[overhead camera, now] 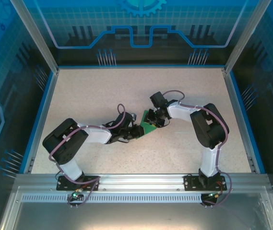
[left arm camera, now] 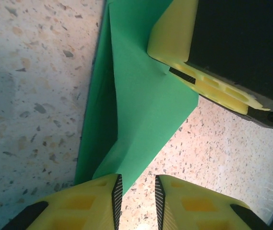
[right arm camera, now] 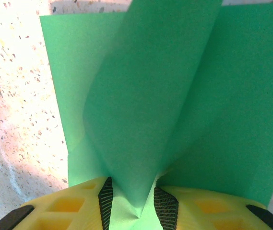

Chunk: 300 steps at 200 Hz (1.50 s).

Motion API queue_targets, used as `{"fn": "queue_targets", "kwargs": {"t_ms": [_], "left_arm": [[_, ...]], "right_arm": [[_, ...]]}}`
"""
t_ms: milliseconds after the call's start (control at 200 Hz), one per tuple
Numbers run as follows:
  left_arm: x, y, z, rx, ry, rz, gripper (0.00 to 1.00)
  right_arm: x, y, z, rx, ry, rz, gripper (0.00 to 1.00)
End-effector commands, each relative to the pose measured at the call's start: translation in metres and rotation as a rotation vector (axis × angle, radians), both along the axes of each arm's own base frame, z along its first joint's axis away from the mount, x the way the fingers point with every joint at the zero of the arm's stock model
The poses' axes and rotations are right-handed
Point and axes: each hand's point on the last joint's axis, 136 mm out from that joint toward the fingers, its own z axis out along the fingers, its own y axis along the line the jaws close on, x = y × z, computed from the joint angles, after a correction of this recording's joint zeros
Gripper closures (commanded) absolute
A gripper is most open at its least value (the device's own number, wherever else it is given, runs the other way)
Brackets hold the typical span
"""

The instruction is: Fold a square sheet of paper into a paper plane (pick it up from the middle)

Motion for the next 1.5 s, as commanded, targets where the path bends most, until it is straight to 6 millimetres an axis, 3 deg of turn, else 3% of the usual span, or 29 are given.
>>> {"fn": "queue_targets", "kwargs": {"t_ms": [0,220,430,530,870,1495], "left_arm": [[0.001,0.006,0.001,0.042,-0.011,0.012,0.71],[-0.001,0.004,0.001,0.032,-0.003,0.003,0.71],[0.003,-0.010,0.037,-0.080,-0.057,-0.019,0.65],[0.007,-0.013,0.043,-0.091,-0.070,-0.018,0.64],[0.016,-0.020,0.027,-0.065,-0.041,-0.016,0.66],[0.014,-0.007,-0.003,0.038,-0.003,0.005,0.72]], "right_arm": [[-0.108,-0.115,-0.115,-0.519,0.386,-0.015,0.61],[-0.108,-0.115,-0.115,-0.522,0.388,-0.018,0.62],[-0.109,-0.116,-0.116,-0.525,0.388,-0.014,0.62],[-0.109,-0.116,-0.116,-0.524,0.388,-0.013,0.62],[-0.108,-0.115,-0.117,-0.522,0.388,-0.014,0.62],[-0.110,-0.117,-0.117,-0.530,0.393,-0.020,0.62]]}}
